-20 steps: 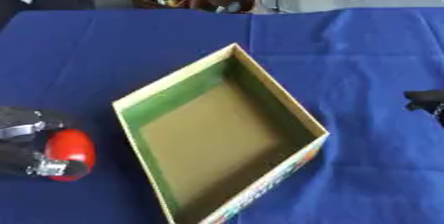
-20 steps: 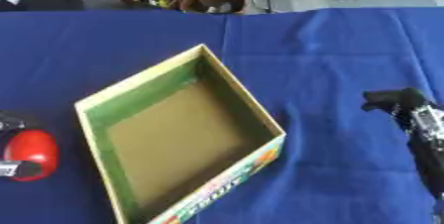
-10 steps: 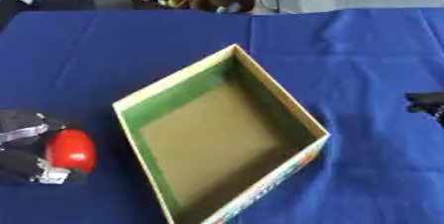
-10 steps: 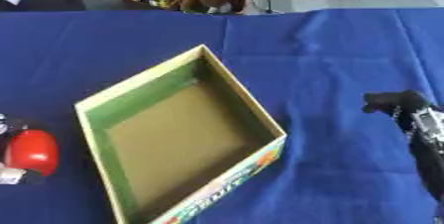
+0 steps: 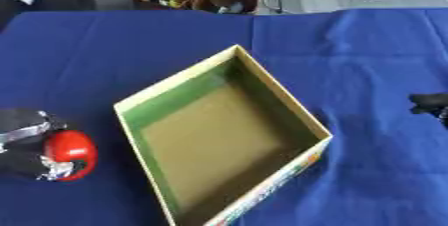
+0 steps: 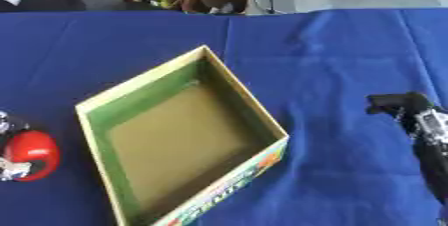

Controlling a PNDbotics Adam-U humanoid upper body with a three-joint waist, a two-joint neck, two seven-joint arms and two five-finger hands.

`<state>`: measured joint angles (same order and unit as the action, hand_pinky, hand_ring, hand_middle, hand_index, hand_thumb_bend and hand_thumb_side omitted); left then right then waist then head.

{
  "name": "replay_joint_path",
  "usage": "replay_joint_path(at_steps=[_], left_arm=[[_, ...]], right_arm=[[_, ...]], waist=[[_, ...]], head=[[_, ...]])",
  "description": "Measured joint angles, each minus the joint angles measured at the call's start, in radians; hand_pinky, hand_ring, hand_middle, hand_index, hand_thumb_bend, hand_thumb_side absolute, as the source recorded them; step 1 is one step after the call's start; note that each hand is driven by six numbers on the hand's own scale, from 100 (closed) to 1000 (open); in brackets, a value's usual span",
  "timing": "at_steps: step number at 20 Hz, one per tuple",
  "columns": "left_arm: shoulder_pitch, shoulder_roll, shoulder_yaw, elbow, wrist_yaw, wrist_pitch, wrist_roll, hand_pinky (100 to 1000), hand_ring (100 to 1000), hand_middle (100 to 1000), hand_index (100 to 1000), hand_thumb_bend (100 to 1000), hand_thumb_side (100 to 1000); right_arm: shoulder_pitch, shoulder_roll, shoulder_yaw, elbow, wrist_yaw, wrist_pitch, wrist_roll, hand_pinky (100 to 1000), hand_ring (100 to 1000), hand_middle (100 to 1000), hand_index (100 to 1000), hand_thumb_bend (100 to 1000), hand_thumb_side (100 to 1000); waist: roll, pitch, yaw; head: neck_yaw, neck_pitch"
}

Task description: Pick up objects on the table and place them in the box.

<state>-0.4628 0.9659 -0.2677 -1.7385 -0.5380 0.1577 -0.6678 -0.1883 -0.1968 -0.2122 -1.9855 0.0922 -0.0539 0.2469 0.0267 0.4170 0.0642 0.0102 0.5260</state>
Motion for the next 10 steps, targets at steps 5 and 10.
replay_joint_path(at_steps=[5,10], left_arm=[[-0.003,-0.007,0.0,0.0,0.002,0.004,0.036,159,426,525,756,360,654],[-0.005,-0.007,0.0,0.001,-0.002,0.01,0.067,137,401,509,710,349,495]], right_arm=[[0.002,0.0,0.0,0.0,0.003,0.001,0.001,910,835,567,699,100,1000],[0.003,0.0,0.0,0.0,0.003,0.003,0.002,911,836,567,700,100,1000]], waist=[[0.003,0.0,-0.001],[0.005,0.0,-0.001]], head=[[-0.001,0.0],[-0.001,0.0]])
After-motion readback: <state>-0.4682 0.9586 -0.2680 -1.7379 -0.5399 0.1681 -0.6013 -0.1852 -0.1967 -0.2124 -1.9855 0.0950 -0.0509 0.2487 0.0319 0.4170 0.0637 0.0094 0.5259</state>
